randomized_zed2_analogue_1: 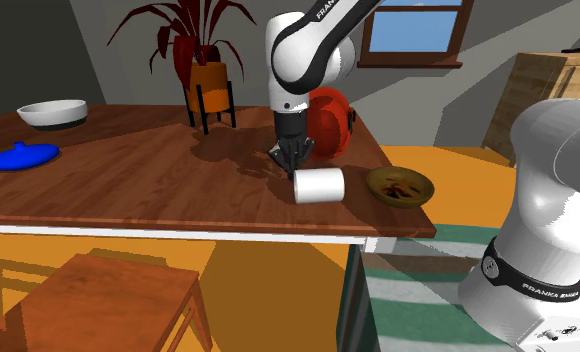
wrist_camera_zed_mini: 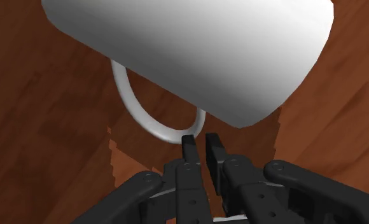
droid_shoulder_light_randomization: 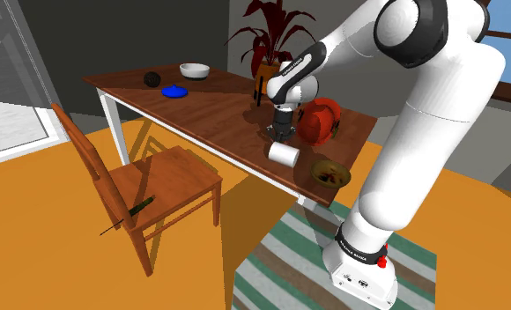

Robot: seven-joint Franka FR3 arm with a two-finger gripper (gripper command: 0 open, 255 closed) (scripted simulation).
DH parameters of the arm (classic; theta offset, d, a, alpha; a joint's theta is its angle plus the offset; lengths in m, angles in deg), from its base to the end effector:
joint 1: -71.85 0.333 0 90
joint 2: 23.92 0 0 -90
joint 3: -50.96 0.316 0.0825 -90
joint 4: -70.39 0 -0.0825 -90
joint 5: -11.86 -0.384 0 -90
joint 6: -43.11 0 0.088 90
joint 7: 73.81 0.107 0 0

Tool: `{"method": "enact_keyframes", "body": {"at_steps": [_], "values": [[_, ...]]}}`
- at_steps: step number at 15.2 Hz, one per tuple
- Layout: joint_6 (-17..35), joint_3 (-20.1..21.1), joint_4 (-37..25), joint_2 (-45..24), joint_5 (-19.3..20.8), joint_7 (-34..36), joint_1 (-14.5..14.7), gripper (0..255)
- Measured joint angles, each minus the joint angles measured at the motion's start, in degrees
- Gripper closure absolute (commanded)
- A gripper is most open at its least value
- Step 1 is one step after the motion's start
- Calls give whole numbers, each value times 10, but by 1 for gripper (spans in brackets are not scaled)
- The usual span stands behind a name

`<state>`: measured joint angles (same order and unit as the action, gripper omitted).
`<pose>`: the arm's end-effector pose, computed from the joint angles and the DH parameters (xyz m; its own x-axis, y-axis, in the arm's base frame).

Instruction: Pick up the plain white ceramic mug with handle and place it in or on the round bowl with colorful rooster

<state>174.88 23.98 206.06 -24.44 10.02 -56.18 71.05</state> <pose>0.4340 -0.2279 0.3153 0.6836 -0.7257 -0.0781 -0.7276 -0.6860 0.0058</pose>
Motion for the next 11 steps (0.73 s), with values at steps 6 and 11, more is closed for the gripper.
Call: {"method": "enact_keyframes", "body": {"at_steps": [6,11], "values": [[0,0,0,0,0,0,0,0],[-307,43,-251,-196,5,-123,17,0]]}}
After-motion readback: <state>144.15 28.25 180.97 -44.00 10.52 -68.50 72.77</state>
